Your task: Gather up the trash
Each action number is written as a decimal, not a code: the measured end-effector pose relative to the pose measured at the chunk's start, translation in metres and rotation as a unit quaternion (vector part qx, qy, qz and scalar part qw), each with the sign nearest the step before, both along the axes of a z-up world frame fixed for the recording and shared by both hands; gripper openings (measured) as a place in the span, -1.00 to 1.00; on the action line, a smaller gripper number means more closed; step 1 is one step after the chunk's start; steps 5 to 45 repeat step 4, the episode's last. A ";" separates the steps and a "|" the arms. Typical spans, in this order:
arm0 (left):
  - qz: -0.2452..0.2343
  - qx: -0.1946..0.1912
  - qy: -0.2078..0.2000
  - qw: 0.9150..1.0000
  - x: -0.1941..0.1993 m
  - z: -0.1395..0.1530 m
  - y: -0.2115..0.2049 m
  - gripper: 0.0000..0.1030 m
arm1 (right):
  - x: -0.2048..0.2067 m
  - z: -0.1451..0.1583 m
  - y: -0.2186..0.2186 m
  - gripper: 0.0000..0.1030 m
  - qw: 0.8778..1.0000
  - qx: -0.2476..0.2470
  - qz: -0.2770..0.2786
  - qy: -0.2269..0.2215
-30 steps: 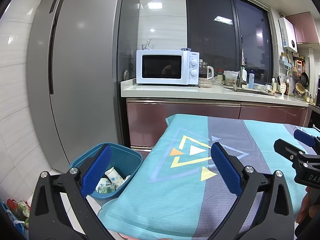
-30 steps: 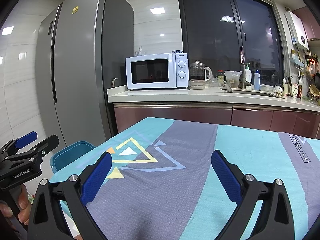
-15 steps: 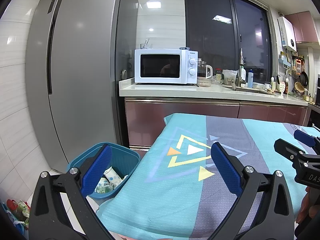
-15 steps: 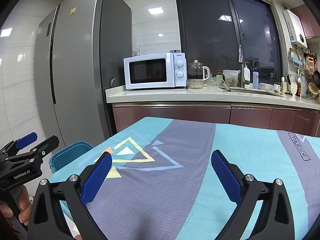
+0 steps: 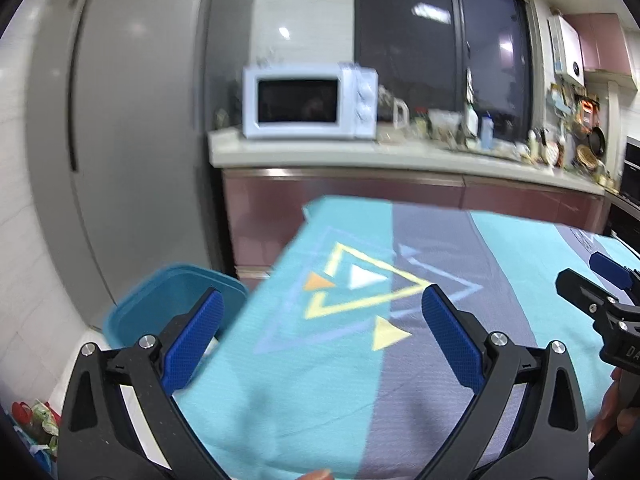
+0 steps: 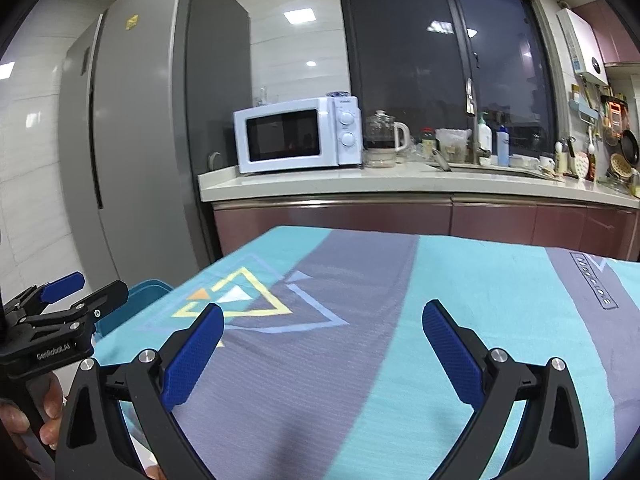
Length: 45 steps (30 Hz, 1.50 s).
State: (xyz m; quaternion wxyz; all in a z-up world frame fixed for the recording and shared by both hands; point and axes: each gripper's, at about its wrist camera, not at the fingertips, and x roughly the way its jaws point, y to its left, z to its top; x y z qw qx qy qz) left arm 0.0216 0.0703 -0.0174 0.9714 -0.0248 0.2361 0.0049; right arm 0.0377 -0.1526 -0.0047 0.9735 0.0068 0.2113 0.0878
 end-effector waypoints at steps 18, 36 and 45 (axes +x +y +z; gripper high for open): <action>-0.041 0.006 0.062 0.997 0.046 -0.013 -0.022 0.89 | 0.010 -0.007 -0.030 0.87 0.999 0.001 -0.031 0.034; -0.041 0.006 0.062 0.997 0.046 -0.013 -0.022 0.89 | 0.010 -0.007 -0.030 0.87 0.999 0.001 -0.031 0.034; -0.041 0.006 0.062 0.997 0.046 -0.013 -0.022 0.89 | 0.010 -0.007 -0.030 0.87 0.999 0.001 -0.031 0.034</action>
